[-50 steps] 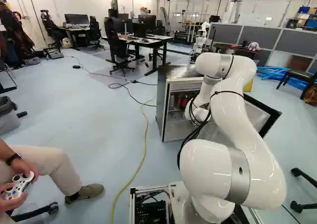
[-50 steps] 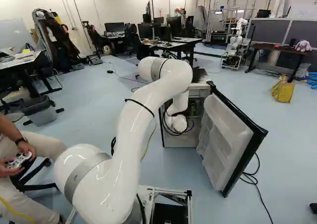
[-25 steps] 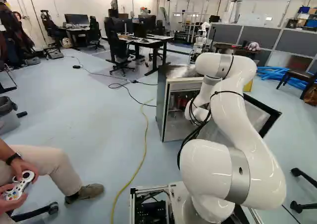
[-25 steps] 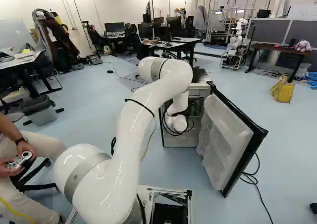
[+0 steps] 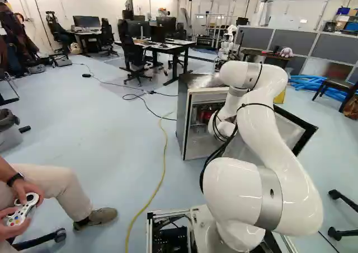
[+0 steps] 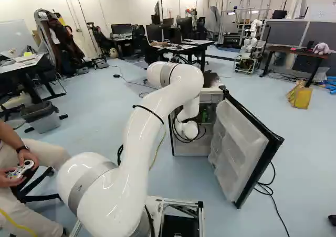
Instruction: Grab a drink from the fridge
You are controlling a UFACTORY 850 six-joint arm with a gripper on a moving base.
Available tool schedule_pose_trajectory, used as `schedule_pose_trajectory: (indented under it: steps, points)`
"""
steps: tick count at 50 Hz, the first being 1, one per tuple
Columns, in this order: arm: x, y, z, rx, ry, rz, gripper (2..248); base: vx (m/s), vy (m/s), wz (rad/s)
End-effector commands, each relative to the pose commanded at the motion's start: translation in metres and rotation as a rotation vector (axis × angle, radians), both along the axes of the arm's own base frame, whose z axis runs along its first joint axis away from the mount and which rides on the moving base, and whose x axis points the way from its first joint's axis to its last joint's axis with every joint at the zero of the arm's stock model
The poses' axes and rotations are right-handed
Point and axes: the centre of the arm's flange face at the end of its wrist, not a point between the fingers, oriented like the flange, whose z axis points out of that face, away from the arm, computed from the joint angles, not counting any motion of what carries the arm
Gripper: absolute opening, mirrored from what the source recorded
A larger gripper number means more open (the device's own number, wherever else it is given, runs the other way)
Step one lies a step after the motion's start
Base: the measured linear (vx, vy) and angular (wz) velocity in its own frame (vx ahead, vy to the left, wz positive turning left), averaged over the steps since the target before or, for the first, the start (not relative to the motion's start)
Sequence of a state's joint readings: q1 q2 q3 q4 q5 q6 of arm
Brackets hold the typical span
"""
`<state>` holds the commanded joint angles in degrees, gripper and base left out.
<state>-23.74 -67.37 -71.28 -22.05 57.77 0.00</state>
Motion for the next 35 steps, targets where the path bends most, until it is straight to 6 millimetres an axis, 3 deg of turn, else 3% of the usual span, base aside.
schedule_pose_trajectory:
  steps: [35]
  points:
    - [0.032, -0.005, -0.011, -0.014, -0.021, -0.032, 154, 0.000, 0.000, 0.000]
